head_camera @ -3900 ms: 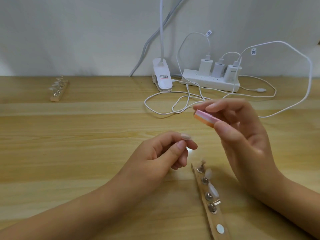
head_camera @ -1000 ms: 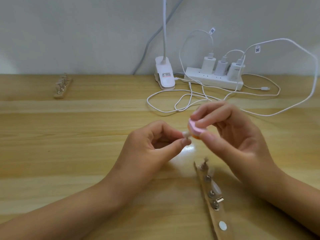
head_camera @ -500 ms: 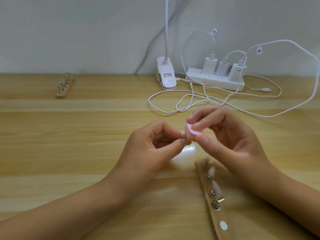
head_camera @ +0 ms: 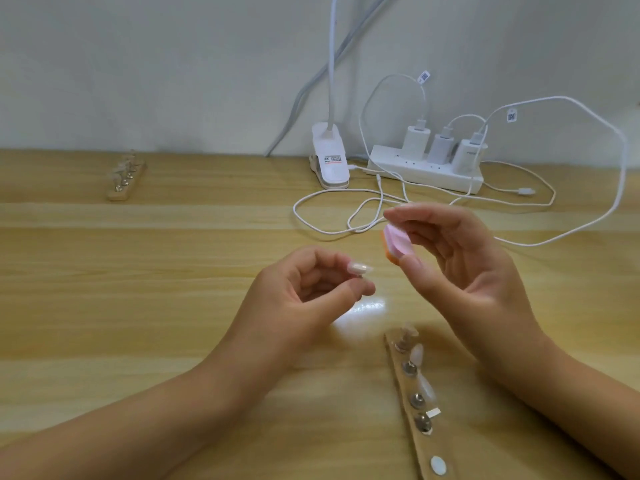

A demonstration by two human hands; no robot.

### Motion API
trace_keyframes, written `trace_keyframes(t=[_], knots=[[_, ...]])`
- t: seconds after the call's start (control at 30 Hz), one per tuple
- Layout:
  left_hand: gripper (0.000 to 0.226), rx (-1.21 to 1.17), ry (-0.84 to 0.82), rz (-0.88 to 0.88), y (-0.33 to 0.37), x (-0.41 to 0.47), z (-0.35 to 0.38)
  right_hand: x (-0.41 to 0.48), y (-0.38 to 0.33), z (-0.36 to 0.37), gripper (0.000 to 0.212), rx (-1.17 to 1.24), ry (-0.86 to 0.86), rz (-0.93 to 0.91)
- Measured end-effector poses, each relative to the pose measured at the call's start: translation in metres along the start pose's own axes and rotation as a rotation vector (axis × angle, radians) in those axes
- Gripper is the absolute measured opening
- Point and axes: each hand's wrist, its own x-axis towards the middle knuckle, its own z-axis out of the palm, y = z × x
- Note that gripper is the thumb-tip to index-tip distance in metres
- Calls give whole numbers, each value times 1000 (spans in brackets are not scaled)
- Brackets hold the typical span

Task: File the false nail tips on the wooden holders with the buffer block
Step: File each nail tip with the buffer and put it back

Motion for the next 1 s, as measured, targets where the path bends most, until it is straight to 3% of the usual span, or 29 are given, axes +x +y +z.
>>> trace_keyframes(t=[0.13, 0.23, 0.53, 0.67, 0.77, 1.0], knots=[[13, 17, -38, 4, 0, 1, -1, -4, -4, 5, 24, -281, -113, -214], [18, 50, -44, 10, -1, 1, -2, -3, -7, 6, 21, -367, -146, -265], [12, 49, -64, -11, -3, 3, -1, 0, -3, 1, 21, -445, -121, -276], [11, 25, -94, -19, -3, 3, 0, -1, -3, 1, 25, -477, -141, -380], [10, 37, -95, -27, -4, 3, 0, 0, -2, -2, 37, -417, -109, -355], [13, 32, -101, -20, -5, 3, -1, -2, -1, 0, 33, -356, -120, -343]])
